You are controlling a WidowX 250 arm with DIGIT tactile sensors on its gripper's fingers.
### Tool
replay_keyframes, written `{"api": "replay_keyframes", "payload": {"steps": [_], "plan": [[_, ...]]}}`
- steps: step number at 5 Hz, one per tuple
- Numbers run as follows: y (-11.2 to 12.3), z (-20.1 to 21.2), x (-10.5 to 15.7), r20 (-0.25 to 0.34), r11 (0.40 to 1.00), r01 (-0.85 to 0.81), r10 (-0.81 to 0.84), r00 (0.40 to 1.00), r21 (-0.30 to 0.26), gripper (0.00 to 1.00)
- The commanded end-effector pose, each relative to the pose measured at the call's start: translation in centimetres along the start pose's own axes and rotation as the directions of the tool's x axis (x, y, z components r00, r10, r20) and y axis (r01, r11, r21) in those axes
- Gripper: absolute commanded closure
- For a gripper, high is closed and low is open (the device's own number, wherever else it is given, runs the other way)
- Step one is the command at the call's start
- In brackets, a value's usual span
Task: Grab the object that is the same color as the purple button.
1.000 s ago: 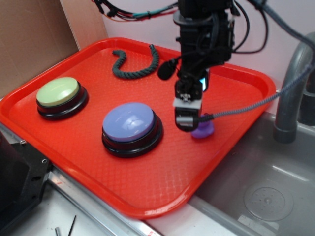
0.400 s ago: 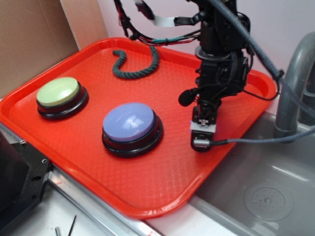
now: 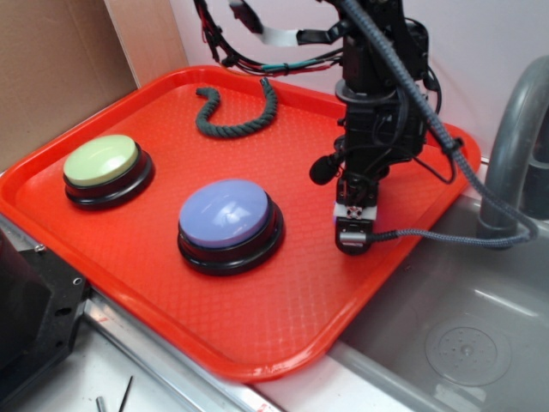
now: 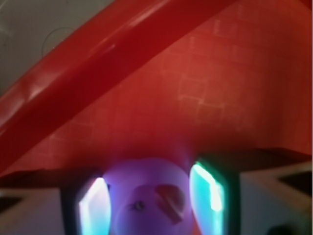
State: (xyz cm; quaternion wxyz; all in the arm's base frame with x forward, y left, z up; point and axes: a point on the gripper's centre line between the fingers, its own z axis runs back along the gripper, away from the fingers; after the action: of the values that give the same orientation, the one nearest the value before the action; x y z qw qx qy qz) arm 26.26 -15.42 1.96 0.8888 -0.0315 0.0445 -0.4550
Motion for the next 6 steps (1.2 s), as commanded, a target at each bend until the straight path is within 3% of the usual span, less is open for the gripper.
{"api": "replay_keyframes", "payload": {"steps": [1,2,3,4,5,6], "plan": [[-0.5,4.6,-1.1,-0.026,0.98,-0.176,0.179,0.984,0.095,1.0],[0.1,9.0,-2.5,0.019,0.915,-0.392,0.392,0.92,0.092,1.0],[0.8,13.0,-4.7,0.084,0.815,-0.576,0.57,0.817,0.065,1.0],[1.2,16.3,-7.5,0.122,0.671,-0.741,0.734,0.668,0.013,1.0],[1.0,18.9,-10.4,0.168,0.601,-0.798,0.793,0.586,-0.052,1.0],[0.6,20.3,-12.0,0.196,0.55,-0.833,0.825,0.53,-0.064,1.0]]}}
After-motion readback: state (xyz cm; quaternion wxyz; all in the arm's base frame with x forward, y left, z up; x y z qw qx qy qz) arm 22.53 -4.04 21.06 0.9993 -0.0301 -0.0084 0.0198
